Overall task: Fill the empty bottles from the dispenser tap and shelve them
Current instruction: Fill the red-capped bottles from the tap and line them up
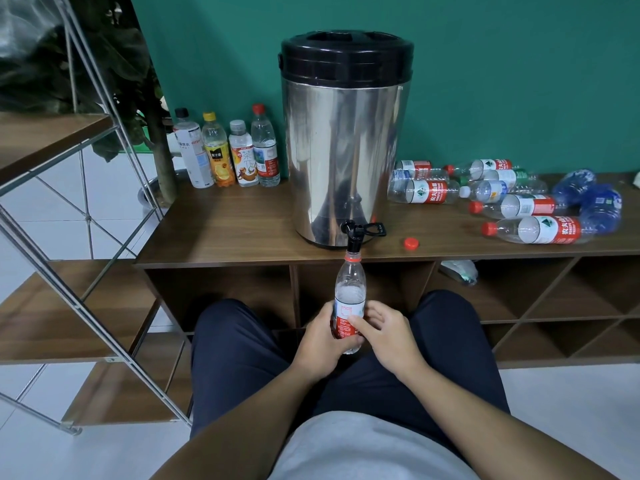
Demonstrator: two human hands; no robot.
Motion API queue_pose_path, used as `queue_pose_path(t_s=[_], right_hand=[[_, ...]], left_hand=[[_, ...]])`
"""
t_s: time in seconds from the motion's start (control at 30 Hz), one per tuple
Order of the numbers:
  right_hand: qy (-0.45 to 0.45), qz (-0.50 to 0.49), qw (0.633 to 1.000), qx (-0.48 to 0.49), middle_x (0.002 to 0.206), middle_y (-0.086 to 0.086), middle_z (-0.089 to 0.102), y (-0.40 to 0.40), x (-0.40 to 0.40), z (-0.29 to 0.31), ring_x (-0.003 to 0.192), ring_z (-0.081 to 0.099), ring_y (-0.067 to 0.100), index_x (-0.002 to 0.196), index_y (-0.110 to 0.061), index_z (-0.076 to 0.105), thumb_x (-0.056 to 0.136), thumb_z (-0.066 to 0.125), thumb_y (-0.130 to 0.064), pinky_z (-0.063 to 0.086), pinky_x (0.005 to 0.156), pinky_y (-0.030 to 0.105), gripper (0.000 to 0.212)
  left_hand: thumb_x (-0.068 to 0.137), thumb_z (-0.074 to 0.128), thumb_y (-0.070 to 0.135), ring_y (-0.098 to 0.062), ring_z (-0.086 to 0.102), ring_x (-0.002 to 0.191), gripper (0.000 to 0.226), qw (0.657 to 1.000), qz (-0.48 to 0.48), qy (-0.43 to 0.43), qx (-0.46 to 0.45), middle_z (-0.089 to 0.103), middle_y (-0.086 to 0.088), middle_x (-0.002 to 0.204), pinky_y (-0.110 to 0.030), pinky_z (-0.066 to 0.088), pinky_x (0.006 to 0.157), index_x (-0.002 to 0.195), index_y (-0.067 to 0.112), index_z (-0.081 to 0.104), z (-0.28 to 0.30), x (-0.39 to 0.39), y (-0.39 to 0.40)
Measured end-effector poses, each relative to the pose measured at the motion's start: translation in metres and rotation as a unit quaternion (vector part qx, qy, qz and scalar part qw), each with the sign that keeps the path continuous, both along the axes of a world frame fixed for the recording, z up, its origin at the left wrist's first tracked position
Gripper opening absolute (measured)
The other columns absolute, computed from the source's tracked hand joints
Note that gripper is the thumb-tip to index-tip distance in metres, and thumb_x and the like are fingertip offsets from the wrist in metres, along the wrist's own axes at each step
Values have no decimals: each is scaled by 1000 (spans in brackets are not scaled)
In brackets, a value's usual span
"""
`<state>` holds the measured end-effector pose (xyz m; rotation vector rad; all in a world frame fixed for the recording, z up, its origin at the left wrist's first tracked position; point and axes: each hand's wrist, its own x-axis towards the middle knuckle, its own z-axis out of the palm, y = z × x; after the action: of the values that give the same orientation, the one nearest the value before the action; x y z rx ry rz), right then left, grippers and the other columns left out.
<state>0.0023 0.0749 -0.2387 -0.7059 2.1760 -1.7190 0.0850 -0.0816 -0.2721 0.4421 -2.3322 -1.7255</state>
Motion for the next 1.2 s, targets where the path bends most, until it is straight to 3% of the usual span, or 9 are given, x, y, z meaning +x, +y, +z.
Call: queue_pose_path(t_s=[0.27, 0.43, 0.57, 0.7, 1.0, 1.2], right_hand=[[-3, 3, 1000, 26, 118, -16, 82, 1, -2, 3, 113, 76, 3, 130, -22, 78, 99, 83, -23, 60, 103, 28, 31], [-1, 27, 998, 59, 114, -13, 82, 3, -5, 14, 109, 77, 7, 121, -31, 80, 107, 71, -40, 62, 101, 41, 19], [16, 1, 998, 56, 117, -17, 80, 1, -17, 36, 112, 74, 3, 126, -32, 78, 110, 63, -47, 61, 104, 43, 27], [42, -33, 998, 36, 114, -13, 81, -3, -39, 59, 112, 75, 6, 118, -35, 79, 105, 57, -59, 59, 106, 49, 34], [71, -68, 995, -18, 101, -4, 81, -22, -64, 110, 100, 78, 12, 106, -22, 78, 112, 53, -54, 62, 100, 48, 41], [75, -75, 994, -17, 90, 0, 79, -30, -61, 127, 86, 75, 11, 100, -19, 79, 113, 55, -50, 63, 89, 38, 41]], left_hand=[[83, 99, 26, -5, 74, 121, 77, 1000, 3, 1, 0, 76, 13, 130, -40, 64, 106, 148, 33, 59, -1, -1, -1], [82, 99, 26, -9, 77, 115, 73, 1000, 9, 2, 1, 77, 10, 125, -43, 65, 103, 144, 33, 61, -4, -2, -3], [82, 99, 27, -5, 74, 118, 76, 1000, 10, 1, -5, 76, 13, 127, -41, 63, 107, 146, 33, 59, -5, -2, -3], [82, 100, 30, -4, 74, 119, 74, 1000, 15, -3, -8, 76, 14, 127, -40, 62, 109, 144, 34, 59, -6, -4, -4], [81, 101, 29, -3, 74, 119, 77, 1000, 18, -15, -6, 76, 15, 129, -39, 63, 108, 145, 33, 58, -6, -4, -4], [83, 100, 30, -2, 72, 121, 79, 1000, 15, -21, -12, 74, 16, 132, -37, 62, 110, 149, 31, 56, -4, -3, -4]])
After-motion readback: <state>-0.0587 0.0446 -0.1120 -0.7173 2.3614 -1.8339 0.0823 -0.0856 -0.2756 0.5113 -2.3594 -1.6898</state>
